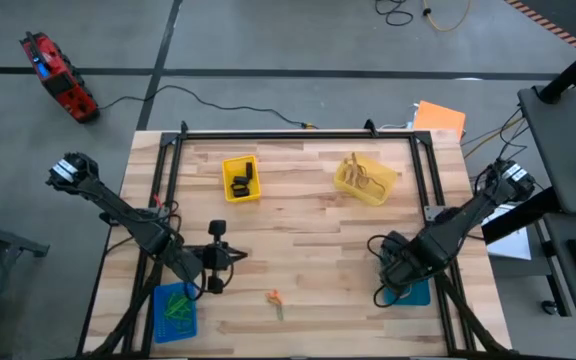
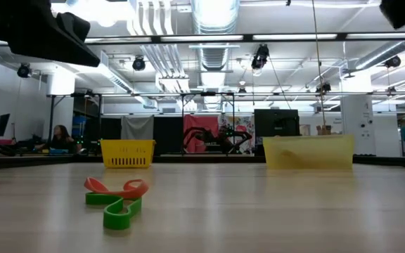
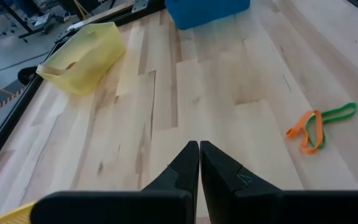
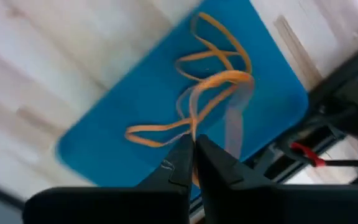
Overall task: Sort rubber bands into baskets
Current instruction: Put the orange rubber band into the right blue bin
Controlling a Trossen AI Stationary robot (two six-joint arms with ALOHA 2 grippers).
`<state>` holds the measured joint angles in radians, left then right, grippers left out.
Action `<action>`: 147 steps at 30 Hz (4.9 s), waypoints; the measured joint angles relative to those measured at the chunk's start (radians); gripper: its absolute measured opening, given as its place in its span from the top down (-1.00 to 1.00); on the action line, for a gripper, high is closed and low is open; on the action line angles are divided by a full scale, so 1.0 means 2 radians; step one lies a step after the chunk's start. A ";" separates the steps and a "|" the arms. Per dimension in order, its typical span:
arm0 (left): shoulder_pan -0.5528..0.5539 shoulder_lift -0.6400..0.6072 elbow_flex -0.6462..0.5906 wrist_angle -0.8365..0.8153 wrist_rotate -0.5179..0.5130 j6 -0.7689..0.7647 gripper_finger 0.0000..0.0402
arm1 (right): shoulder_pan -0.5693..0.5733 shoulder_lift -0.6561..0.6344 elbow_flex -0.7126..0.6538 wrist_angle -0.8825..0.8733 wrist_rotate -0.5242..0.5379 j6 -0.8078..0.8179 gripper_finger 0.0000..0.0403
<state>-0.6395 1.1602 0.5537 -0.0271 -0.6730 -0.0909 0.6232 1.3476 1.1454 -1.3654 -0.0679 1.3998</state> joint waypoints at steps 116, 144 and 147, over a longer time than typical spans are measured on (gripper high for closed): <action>0.056 0.142 0.053 0.149 0.027 0.000 1.00 | -0.106 0.300 0.029 0.869 0.360 -0.630 0.05; 0.057 0.140 0.053 0.114 0.043 -0.016 0.28 | -0.114 0.291 0.047 0.757 0.360 -0.615 0.96; 0.057 0.136 0.053 0.090 0.043 -0.033 0.14 | -0.112 0.267 0.062 0.647 0.360 -0.566 0.96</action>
<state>-0.5262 1.4314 0.6594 0.1538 -0.5865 -0.1564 0.3991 1.8813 1.2690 -0.0723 0.6515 0.2680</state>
